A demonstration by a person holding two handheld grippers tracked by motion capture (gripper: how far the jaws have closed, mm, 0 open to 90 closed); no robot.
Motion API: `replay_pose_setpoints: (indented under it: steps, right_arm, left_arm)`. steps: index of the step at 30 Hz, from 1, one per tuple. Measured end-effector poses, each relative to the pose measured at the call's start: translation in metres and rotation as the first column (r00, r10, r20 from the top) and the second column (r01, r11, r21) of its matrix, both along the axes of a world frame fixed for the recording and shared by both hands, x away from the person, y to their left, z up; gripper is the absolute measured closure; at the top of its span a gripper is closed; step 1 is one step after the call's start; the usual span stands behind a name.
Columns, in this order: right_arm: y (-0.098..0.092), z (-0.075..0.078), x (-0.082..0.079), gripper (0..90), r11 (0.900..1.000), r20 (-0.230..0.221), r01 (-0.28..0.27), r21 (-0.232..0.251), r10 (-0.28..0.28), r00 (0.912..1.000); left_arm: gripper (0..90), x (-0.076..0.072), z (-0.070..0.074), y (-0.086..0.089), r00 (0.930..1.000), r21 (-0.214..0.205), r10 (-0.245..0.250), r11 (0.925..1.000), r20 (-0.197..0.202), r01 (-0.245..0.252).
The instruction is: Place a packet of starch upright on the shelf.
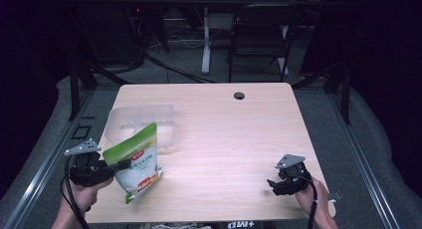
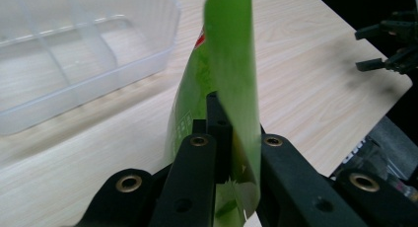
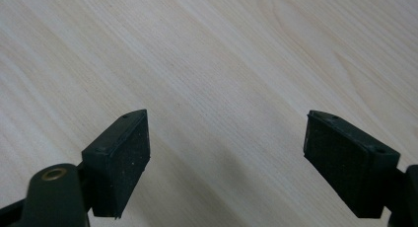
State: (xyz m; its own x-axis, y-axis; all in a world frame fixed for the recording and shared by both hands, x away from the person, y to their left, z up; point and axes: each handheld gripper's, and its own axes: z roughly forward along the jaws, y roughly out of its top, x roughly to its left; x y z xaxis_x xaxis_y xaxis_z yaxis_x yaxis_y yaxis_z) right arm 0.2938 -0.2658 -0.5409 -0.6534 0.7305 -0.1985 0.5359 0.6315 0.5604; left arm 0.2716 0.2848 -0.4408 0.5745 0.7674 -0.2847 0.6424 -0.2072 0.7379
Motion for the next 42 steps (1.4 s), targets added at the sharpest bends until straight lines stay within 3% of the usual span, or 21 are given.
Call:
replay_pose_setpoints:
  steps: [10,23,27,36,41,42]
  right_arm:
    - [0.0,0.0,0.0,17.0,1.0,-0.001,0.001,0.0,-0.001,1.0]
    - [0.0,0.0,0.0,17.0,1.0,0.001,0.004,0.001,-0.004,1.0]
    - [0.0,0.0,0.0,17.0,1.0,0.001,0.004,0.003,-0.004,1.0]
    - [0.0,0.001,0.0,17.0,1.0,0.005,0.004,0.004,-0.004,1.0]
    - [0.0,0.001,0.001,16.9,1.0,0.006,0.006,0.006,-0.006,1.0]
    - [0.0,0.0,0.001,17.0,0.9999,0.008,0.007,0.01,-0.007,0.9999]
  left_arm:
    - [89.5,-0.001,0.006,0.02,0.9982,-0.014,0.053,0.9985,0.028,-0.053]
    - [89.5,0.001,0.018,0.046,0.9894,-0.036,0.132,0.9908,0.06,-0.13]
    - [89.5,0.002,0.024,0.052,0.9851,-0.041,0.155,0.9876,0.075,-0.152]
    - [89.4,0.01,0.04,0.065,0.9658,-0.081,0.222,0.9737,0.133,-0.213]
    - [89.3,0.016,0.047,0.068,0.9598,-0.082,0.237,0.9705,0.15,-0.227]
    - [89.3,0.017,0.05,0.068,0.9552,-0.077,0.249,0.9678,0.16,-0.24]
